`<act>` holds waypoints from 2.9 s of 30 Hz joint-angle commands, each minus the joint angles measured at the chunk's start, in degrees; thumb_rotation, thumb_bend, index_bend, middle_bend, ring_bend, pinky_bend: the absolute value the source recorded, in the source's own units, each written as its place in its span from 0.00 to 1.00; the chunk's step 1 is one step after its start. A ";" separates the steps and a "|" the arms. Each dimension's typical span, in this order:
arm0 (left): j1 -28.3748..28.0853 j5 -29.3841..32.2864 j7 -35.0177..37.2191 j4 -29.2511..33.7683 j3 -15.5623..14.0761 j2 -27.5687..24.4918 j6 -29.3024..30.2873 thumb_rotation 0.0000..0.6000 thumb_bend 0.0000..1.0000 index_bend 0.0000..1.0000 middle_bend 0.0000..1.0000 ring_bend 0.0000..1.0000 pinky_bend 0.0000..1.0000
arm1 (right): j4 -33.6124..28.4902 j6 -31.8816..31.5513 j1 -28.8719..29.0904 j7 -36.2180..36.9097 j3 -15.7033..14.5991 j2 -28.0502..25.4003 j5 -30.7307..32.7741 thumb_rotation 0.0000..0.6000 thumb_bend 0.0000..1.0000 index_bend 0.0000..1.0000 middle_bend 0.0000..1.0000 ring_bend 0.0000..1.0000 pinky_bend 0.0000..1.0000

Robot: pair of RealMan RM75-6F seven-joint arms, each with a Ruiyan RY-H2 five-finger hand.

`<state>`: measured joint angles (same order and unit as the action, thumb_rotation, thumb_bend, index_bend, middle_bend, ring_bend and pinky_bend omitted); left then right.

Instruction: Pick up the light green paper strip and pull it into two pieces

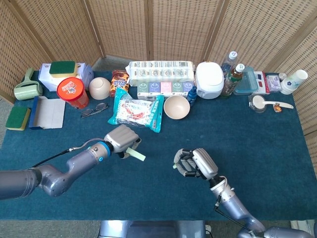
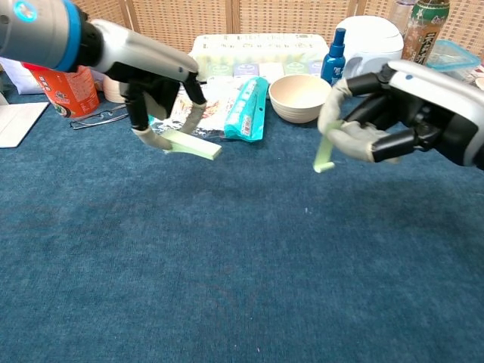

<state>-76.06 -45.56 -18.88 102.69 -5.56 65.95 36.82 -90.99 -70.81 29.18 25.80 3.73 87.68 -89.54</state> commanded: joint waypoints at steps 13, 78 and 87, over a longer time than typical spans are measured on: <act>8.64 -5.22 -0.92 -2.18 -0.99 0.17 6.62 1.00 0.38 0.57 0.93 0.94 1.00 | 2.59 2.28 -0.57 3.45 -1.84 -3.35 -0.08 1.00 0.50 0.00 0.29 0.39 0.38; 71.74 -39.31 12.61 -8.09 -4.32 -1.87 65.25 1.00 0.30 0.23 0.30 0.32 0.50 | -1.52 -16.49 -20.34 -30.26 -1.74 -17.09 7.41 1.00 0.50 0.25 0.21 0.10 0.14; 72.42 -41.18 9.74 -5.27 -2.42 -1.87 62.90 1.00 0.30 0.24 0.30 0.32 0.50 | -0.61 -16.41 -21.95 -27.75 -1.83 -17.42 6.98 1.00 0.50 0.25 0.21 0.10 0.14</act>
<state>-3.81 -86.77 -9.01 97.11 -8.22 64.25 100.00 -91.72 -87.28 7.36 -2.10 1.87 70.27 -82.62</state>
